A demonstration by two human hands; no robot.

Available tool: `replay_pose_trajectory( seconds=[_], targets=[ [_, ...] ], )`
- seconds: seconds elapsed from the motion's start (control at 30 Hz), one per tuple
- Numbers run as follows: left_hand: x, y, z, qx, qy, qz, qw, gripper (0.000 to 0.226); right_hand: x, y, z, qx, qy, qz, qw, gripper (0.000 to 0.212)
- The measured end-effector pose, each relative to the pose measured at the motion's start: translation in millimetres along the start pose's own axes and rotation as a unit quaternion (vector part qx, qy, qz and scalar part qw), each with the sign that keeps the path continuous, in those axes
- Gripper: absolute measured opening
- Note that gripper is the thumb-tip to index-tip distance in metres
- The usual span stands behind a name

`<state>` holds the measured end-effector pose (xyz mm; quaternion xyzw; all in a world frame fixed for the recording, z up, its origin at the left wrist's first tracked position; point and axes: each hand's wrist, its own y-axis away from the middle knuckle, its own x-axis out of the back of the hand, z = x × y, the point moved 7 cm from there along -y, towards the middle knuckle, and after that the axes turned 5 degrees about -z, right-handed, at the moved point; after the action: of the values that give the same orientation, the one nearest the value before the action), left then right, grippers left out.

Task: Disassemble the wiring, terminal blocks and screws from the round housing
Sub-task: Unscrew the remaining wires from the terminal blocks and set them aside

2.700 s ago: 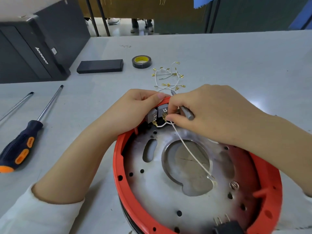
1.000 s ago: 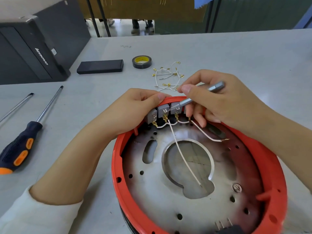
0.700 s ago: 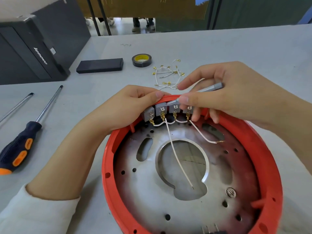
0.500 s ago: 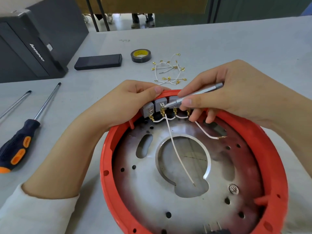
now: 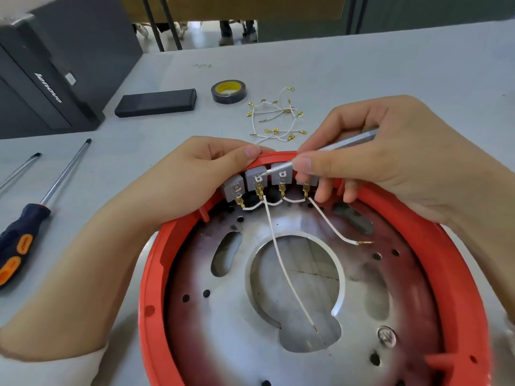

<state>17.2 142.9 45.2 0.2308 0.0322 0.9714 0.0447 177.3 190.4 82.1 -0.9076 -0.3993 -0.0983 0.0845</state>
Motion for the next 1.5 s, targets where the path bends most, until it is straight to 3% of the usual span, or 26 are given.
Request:
replay_pose_trajectory(
  seconds=[0.3,0.77,1.03,1.33,1.5],
  targets=[
    [-0.1,-0.2,-1.0,0.001,0.023,-0.003,1.000,0.029,2.0,0.0,1.7,0.011,-0.051,0.004,0.999,0.018],
    [-0.7,0.0,-1.1,0.009,0.015,-0.009,1.000,0.030,1.2,1.5,0.9,0.003,-0.031,-0.004,1.000,0.009],
    [-1.5,-0.6,0.6,-0.001,0.024,-0.008,1.000,0.029,-4.2,1.2,2.1,-0.006,0.025,-0.018,1.000,0.013],
    [-0.5,0.4,3.8,0.002,0.006,0.011,1.000,0.028,-5.3,5.1,1.3,0.011,0.218,0.032,0.975,0.012],
    [0.3,0.5,4.1,0.003,-0.003,0.015,1.000,0.029,-2.8,4.6,2.2,-0.002,0.186,0.049,0.981,0.014]
  ],
)
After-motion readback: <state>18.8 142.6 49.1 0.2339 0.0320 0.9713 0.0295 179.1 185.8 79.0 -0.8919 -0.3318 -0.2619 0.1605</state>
